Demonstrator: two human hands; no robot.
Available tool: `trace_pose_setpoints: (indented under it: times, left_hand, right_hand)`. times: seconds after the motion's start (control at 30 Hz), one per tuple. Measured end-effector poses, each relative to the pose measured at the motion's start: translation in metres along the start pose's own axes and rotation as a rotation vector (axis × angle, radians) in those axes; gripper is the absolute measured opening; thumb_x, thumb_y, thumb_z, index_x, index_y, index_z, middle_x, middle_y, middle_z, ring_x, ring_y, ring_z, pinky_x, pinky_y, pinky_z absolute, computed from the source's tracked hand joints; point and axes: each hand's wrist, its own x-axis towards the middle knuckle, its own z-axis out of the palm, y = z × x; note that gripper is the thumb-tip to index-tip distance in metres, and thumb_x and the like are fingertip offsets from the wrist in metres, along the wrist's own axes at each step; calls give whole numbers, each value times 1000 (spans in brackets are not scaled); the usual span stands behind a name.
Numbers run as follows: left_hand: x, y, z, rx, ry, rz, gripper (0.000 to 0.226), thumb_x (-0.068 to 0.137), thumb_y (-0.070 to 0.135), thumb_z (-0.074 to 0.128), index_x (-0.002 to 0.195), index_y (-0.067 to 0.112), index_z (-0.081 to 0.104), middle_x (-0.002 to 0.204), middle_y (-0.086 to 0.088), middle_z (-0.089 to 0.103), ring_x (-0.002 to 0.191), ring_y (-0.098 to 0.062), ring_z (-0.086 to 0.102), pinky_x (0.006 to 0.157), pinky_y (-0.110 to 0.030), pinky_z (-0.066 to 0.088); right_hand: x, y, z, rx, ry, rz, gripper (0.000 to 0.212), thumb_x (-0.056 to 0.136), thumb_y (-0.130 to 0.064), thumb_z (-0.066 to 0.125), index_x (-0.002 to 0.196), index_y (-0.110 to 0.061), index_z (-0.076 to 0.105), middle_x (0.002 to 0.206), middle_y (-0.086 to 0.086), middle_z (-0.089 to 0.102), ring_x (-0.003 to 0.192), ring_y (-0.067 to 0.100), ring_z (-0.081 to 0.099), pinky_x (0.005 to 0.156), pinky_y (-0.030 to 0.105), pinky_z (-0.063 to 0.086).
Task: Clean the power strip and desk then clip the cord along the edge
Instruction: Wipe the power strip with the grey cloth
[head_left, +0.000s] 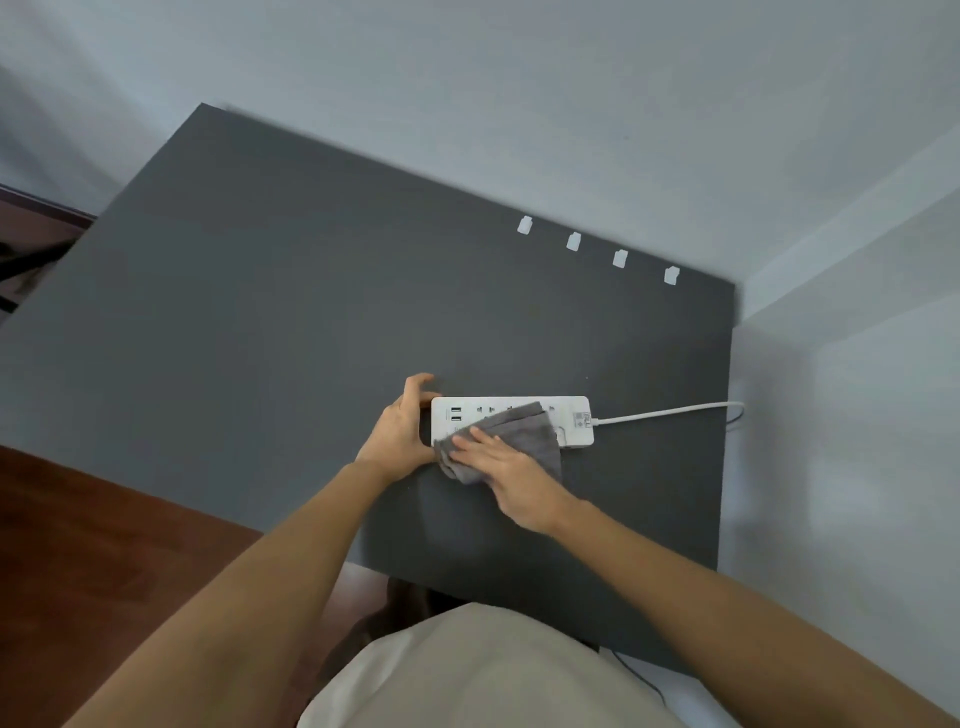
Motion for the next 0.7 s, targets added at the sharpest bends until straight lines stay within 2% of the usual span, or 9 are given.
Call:
trace_pose_setpoints:
  times: [0.07,0.13,0.2,0.23,0.37,0.47,0.53,0.63,0.7]
  left_hand:
    - [2,1,-1,42,-36,-8,100,58,29,86,137,22,25,128,3,58,120,-18,51,103,-34,41]
    - [8,3,-4,128,-129,-24,108,56,24,87,143,18,24,134,1,51,126,-22,42,106,-33,35]
    - [15,7,-8,217,-224,-29,110,56,26,88,146,14,25,138,-3,42,130,-23,36,108,-33,30]
    - [18,9,-10,255,-256,-27,107,57,28,88,145,14,29,138,-5,40,130,-23,35,108,-33,31]
    - [26,14,-13,311,-256,-17,81,55,28,88,126,16,51,124,-5,45,115,-23,46,98,-33,42]
    - [23,20,-12,345,-236,-9,73,53,30,88,114,19,49,113,0,48,106,-21,46,89,-35,45]
    - [18,23,-10,381,-234,-19,68,54,31,87,106,21,44,107,4,48,101,-19,45,84,-37,47]
    - [10,30,-6,406,-222,-24,66,54,25,85,96,24,34,104,4,50,90,-23,52,73,-40,50]
    - [7,33,-2,408,-150,5,64,59,16,82,98,22,32,106,2,46,85,-28,55,68,-40,49]
  right_hand:
    - [-15,8,-20,20,32,32,53,87,13,41,134,-13,47,143,3,47,139,13,27,118,32,17]
    - [-16,17,-36,37,223,150,54,85,15,42,133,-10,49,139,6,51,138,18,32,117,36,21]
    - [-6,18,-41,-7,385,264,58,85,15,43,136,-11,45,142,5,48,140,20,27,118,38,20]
    - [1,13,-40,-32,374,283,61,85,15,43,138,-13,42,146,3,43,142,20,23,118,39,19]
    - [1,4,-6,-131,45,95,71,81,18,41,142,-19,35,155,-2,23,145,18,5,119,36,6]
    - [-24,24,-10,-114,66,94,76,77,20,37,140,-21,38,154,-5,25,144,12,6,118,31,4]
    - [-39,36,-23,-75,182,202,76,73,22,36,137,-18,45,151,-1,34,144,16,14,119,33,7]
    - [-47,41,-50,-9,572,409,64,76,20,36,131,-8,51,140,9,48,139,26,31,117,33,18]
    - [-42,33,-63,-4,744,458,61,79,18,38,133,-8,49,141,9,48,139,25,30,117,35,20]
